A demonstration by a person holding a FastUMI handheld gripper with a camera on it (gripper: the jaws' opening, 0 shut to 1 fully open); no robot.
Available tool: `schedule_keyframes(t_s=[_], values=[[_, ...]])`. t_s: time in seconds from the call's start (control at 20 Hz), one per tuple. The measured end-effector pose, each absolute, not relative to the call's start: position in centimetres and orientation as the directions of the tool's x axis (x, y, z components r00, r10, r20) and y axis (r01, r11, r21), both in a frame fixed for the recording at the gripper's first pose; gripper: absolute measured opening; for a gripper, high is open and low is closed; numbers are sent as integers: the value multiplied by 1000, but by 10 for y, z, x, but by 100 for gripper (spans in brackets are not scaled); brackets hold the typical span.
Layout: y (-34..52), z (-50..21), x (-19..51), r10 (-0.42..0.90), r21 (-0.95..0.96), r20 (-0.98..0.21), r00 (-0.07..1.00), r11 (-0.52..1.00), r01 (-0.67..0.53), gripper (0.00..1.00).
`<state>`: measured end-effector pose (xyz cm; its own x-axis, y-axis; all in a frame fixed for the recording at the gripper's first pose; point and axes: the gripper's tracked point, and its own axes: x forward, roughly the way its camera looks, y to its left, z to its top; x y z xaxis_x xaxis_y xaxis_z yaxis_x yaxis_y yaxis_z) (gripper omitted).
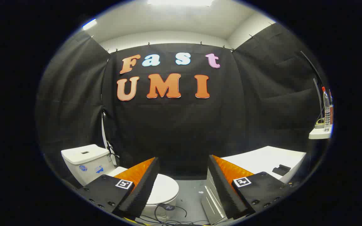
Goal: Open the toilet lid.
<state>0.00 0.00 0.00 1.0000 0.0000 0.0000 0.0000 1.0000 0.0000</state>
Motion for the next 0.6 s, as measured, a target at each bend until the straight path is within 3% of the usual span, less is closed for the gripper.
schedule_keyframes(t_s=[0.6], values=[[-7, -1, -1, -7, 20, -8, 1000, 1000, 7, 100]])
